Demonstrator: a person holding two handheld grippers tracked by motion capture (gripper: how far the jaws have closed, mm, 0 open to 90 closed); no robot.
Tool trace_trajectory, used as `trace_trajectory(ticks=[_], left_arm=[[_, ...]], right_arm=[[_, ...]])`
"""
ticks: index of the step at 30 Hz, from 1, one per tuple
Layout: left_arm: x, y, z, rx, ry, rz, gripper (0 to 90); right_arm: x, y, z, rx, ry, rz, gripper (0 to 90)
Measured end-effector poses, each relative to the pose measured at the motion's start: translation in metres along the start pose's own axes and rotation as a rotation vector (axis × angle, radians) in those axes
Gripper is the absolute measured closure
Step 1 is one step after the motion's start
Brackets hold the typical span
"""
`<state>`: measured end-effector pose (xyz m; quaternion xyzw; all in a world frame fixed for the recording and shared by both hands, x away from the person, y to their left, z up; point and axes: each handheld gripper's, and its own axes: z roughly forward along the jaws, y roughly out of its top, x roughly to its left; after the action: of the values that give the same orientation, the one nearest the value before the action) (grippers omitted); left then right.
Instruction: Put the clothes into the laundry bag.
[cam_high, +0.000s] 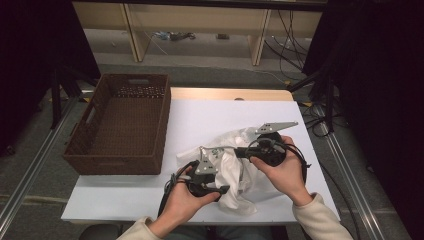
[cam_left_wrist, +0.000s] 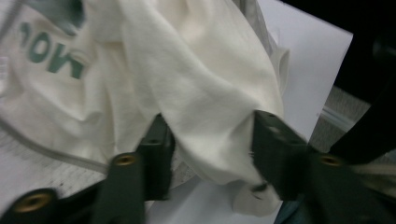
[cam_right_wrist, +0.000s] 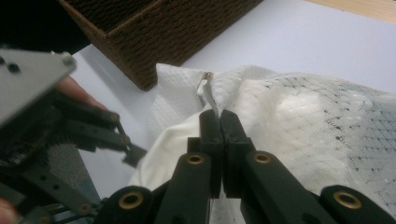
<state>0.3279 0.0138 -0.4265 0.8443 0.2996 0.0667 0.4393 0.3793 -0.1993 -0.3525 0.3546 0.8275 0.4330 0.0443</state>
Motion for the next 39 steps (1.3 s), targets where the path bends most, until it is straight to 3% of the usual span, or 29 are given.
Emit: trace_trajectory(ticks=[1, 2, 4, 6, 7, 9, 11, 12, 13, 14, 15, 16, 18, 20, 21, 22, 23, 25, 26, 27, 28, 29, 30, 31, 32, 33, 34, 39], left_arm=[[0.001, 0.002, 0.0, -0.001, -0.018, 0.012, 69.5], [0.0, 0.004, 0.0, -0.019, -0.023, -0.002, 77.2], [0.002, 0.011, -0.005, -0.049, -0.029, -0.003, 86.6], [0.003, 0.02, -0.009, -0.104, -0.04, -0.004, 87.3], [0.001, 0.024, -0.01, -0.116, -0.044, -0.031, 87.4], [0.002, 0.033, -0.012, -0.137, -0.059, -0.05, 87.6], [0.008, 0.043, -0.011, -0.179, -0.034, -0.051, 87.6], [0.013, 0.049, -0.008, -0.183, -0.035, -0.056, 87.6], [0.016, 0.052, -0.005, -0.178, -0.072, -0.075, 87.6], [0.023, 0.054, 0.0, -0.191, -0.001, -0.067, 87.6], [0.03, 0.057, 0.007, -0.19, 0.032, -0.04, 87.6], [0.033, 0.058, 0.012, -0.195, 0.04, -0.059, 87.5], [0.041, 0.059, 0.025, -0.192, 0.045, -0.1, 87.4], [0.045, 0.06, 0.036, -0.196, 0.071, -0.07, 86.9], [0.046, 0.06, 0.039, -0.204, 0.066, -0.058, 86.4], [0.046, 0.059, 0.04, -0.211, 0.055, -0.047, 85.2], [0.045, 0.059, 0.039, -0.216, 0.034, -0.045, 82.1], [0.043, 0.056, 0.032, -0.213, -0.018, -0.068, 66.6], [0.04, 0.054, 0.023, -0.218, -0.024, -0.071, 59.1], [0.037, 0.051, 0.015, -0.213, 0.003, -0.051, 55.3], [0.036, 0.048, 0.01, -0.216, 0.018, -0.038, 50.6], [0.034, 0.045, 0.003, -0.212, 0.015, -0.04, 43.9], [0.034, 0.045, 0.003, -0.212, 0.015, -0.04, 40.8], [0.03, 0.035, -0.012, -0.188, 0.016, -0.037, 39.4], [0.029, 0.031, -0.015, -0.175, 0.021, -0.028, 37.0], [0.025, 0.024, -0.019, -0.158, 0.018, -0.031, 35.7], [0.022, 0.018, -0.022, -0.147, 0.003, -0.034, 35.8], [0.009, -0.004, -0.024, -0.057, -0.012, -0.022, 35.4]], right_arm=[[0.0, 0.0, -0.001, 0.005, -0.003, 0.001, 90.0], [0.0, 0.0, 0.0, 0.004, -0.002, -0.008, 90.0], [0.001, 0.0, 0.0, 0.005, 0.0, -0.005, 90.0], [0.003, 0.0, -0.001, 0.001, -0.003, -0.002, 90.0], [0.001, 0.0, -0.001, -0.007, -0.001, -0.032, 90.0], [0.004, 0.001, -0.002, -0.01, 0.006, -0.029, 90.0], [0.006, 0.001, -0.003, -0.012, 0.005, -0.029, 90.0], [0.01, 0.001, -0.004, -0.007, 0.003, -0.004, 90.0], [0.008, 0.002, -0.005, -0.027, -0.006, -0.038, 90.0], [0.01, 0.002, -0.007, -0.025, -0.011, -0.009, 90.0], [0.009, 0.003, -0.009, -0.037, -0.009, -0.003, 90.0], [0.007, 0.003, -0.009, -0.028, 0.019, 0.006, 90.0], [0.006, 0.002, -0.008, -0.023, 0.01, 0.008, 90.0], [0.005, 0.001, -0.006, -0.02, 0.012, 0.014, 90.0], [0.003, 0.001, -0.005, -0.017, 0.013, 0.006, 90.0], [0.001, 0.001, -0.005, -0.017, -0.001, -0.008, 90.0], [0.0, 0.0, -0.005, -0.014, 0.008, 0.009, 90.0], [-0.001, 0.0, -0.008, -0.01, 0.005, 0.025, 90.0], [-0.003, 0.001, -0.009, -0.011, -0.014, 0.005, 90.0], [-0.003, 0.0, -0.009, -0.008, -0.011, 0.035, 90.0], [-0.003, 0.0, -0.008, -0.008, -0.013, 0.034, 90.0], [-0.005, 0.0, -0.007, -0.007, -0.004, 0.003, 90.0], [-0.004, 0.0, -0.007, -0.002, -0.01, 0.015, 90.0], [-0.004, 0.0, -0.006, 0.001, -0.007, 0.014, 90.0], [-0.004, 0.0, -0.004, 0.001, -0.004, -0.005, 90.0], [-0.002, 0.0, -0.005, 0.009, -0.009, 0.019, 90.0], [-0.003, 0.0, -0.004, 0.003, -0.021, -0.003, 90.0], [-0.003, 0.0, -0.003, 0.002, -0.024, -0.003, 90.0]])
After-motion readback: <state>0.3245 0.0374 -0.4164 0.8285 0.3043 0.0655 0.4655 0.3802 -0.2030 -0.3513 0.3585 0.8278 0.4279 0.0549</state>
